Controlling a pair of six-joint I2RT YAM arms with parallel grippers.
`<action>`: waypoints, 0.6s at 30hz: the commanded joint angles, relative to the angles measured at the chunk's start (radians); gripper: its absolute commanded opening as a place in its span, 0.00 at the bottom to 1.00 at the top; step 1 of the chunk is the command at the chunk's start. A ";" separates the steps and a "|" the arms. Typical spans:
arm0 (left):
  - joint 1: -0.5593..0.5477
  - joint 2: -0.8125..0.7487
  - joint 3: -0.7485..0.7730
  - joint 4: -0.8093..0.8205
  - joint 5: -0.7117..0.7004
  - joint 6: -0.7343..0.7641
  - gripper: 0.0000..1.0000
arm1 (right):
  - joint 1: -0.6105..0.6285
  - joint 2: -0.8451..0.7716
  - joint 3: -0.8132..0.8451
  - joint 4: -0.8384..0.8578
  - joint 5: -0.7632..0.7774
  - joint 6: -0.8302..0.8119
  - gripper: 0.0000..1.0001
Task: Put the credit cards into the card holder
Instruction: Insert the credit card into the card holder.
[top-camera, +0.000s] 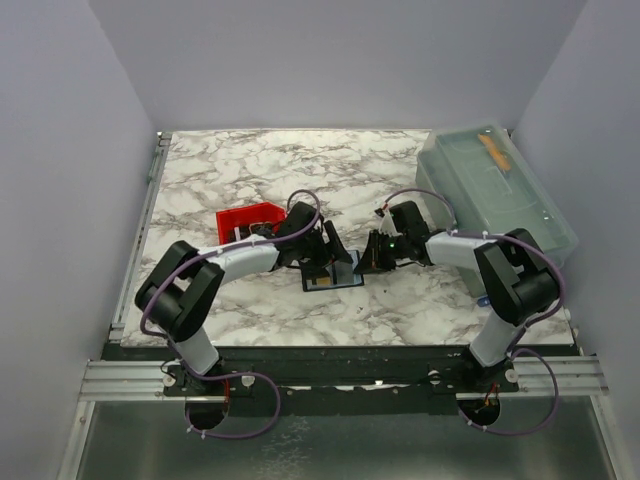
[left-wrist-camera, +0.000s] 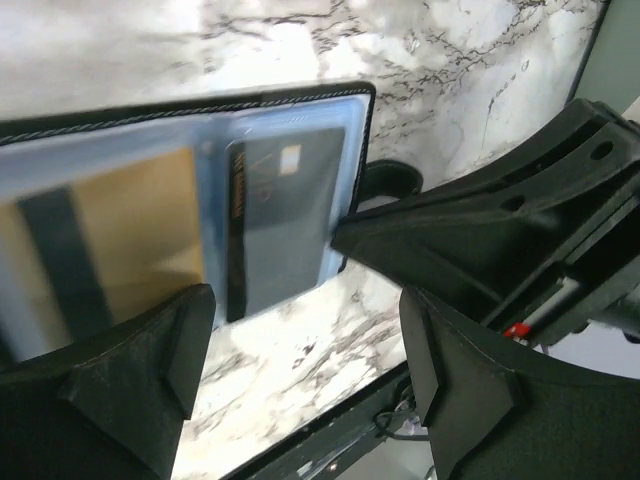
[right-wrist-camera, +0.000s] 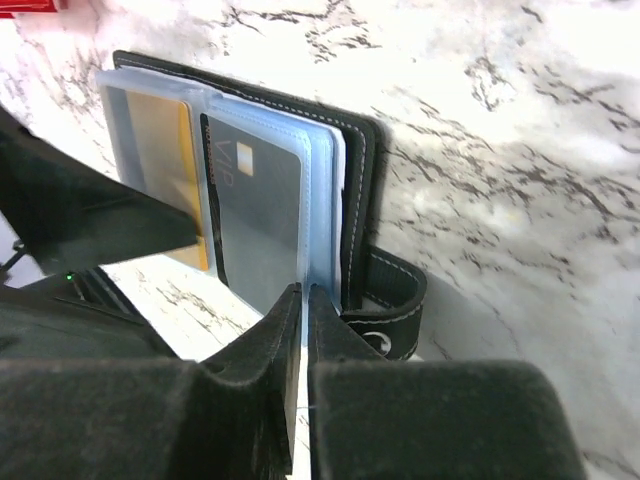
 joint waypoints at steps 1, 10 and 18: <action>0.069 -0.133 -0.085 -0.055 0.050 0.026 0.82 | 0.006 -0.071 -0.002 -0.131 0.093 -0.016 0.10; 0.119 -0.281 -0.108 -0.221 0.057 0.210 0.81 | 0.006 -0.108 0.053 -0.217 0.130 -0.053 0.30; 0.143 -0.305 -0.165 -0.269 -0.020 0.249 0.83 | 0.014 -0.029 0.079 -0.182 0.123 -0.061 0.38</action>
